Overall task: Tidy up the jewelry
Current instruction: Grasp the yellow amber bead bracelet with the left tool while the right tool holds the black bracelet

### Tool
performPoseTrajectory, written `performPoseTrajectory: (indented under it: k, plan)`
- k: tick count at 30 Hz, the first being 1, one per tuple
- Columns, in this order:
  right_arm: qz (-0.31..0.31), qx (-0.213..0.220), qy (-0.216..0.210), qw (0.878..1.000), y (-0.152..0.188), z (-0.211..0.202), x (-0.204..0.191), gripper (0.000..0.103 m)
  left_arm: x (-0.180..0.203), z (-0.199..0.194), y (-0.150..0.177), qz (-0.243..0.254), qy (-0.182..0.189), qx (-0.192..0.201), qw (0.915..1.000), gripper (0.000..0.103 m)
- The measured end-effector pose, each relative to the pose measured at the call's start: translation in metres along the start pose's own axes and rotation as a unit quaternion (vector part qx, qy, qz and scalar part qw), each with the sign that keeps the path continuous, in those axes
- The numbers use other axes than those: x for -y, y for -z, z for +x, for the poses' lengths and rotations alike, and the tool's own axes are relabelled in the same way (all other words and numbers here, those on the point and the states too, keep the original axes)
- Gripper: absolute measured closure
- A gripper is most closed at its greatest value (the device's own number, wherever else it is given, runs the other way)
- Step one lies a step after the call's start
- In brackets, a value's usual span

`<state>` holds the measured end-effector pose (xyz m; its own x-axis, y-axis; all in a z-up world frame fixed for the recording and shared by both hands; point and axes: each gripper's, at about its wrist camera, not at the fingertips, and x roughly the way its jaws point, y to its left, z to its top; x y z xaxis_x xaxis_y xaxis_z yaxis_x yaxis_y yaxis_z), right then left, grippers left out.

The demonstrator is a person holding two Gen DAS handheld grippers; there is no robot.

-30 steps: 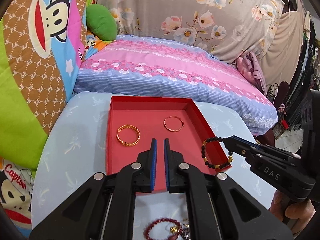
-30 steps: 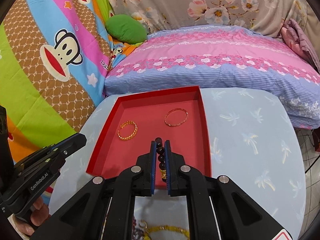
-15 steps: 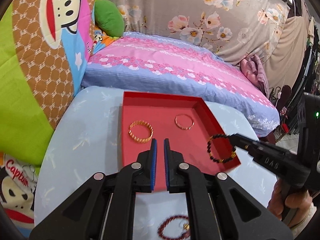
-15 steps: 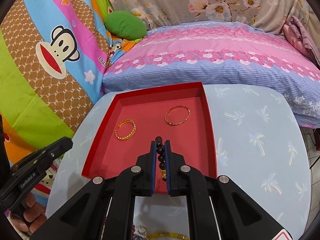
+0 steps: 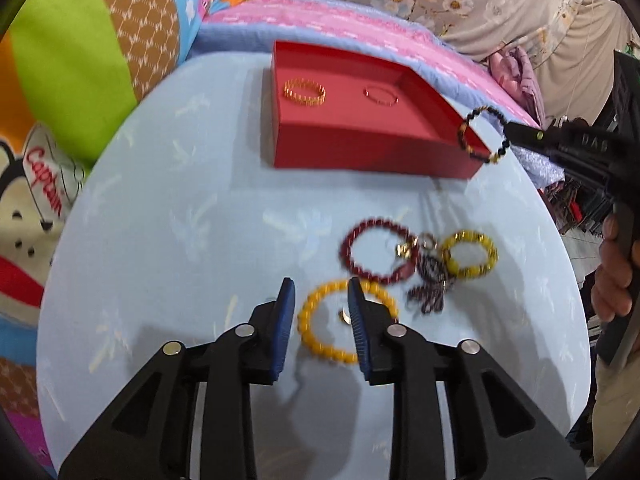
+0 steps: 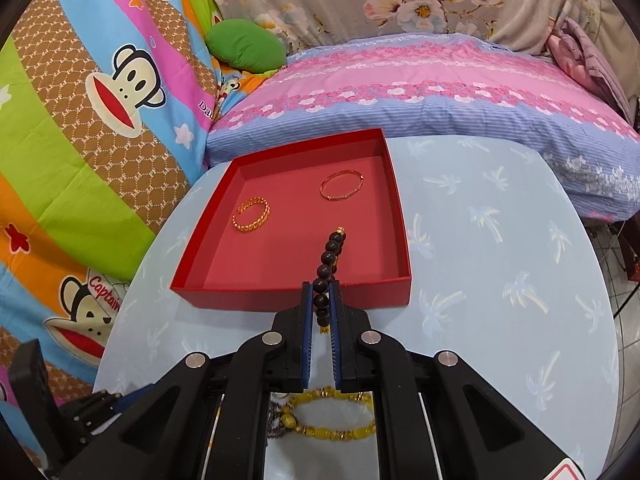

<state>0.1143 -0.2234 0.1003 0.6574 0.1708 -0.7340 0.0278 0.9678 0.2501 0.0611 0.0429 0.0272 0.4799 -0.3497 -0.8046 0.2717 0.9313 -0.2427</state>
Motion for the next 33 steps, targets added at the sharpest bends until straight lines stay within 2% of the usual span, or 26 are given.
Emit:
performPoseTrajectory:
  k: [2,7,10,12,19,27,33]
  plan:
    - [0.0,-0.001,0.0,1.0,0.003,-0.002,-0.001,0.095,-0.002,0.002,0.008,-0.002,-0.005,-0.003,1.0,0.062]
    - [0.002,-0.005,0.0,1.0,0.008,-0.002,-0.001,0.095,0.001,0.011,0.02,0.002,-0.019,-0.011,0.9998,0.064]
    - [0.003,-0.006,-0.001,1.0,0.01,-0.001,-0.001,0.095,0.007,0.012,0.022,0.016,-0.025,-0.003,0.9995,0.074]
    - [0.003,-0.006,-0.001,1.0,0.01,-0.001,0.0,0.095,0.009,0.013,0.021,0.019,-0.022,-0.005,0.9996,0.096]
    - [0.006,0.002,-0.002,1.0,0.005,-0.005,0.003,0.095,0.005,0.006,0.011,0.001,-0.005,0.004,1.0,0.096]
    - [0.008,0.01,-0.006,1.0,-0.009,-0.005,0.006,0.095,0.016,-0.024,-0.03,0.006,0.025,0.048,0.9985,0.096]
    - [-0.012,0.025,-0.009,1.0,-0.032,-0.001,-0.004,0.095,0.036,-0.039,-0.084,0.031,0.049,0.092,0.994,0.096]
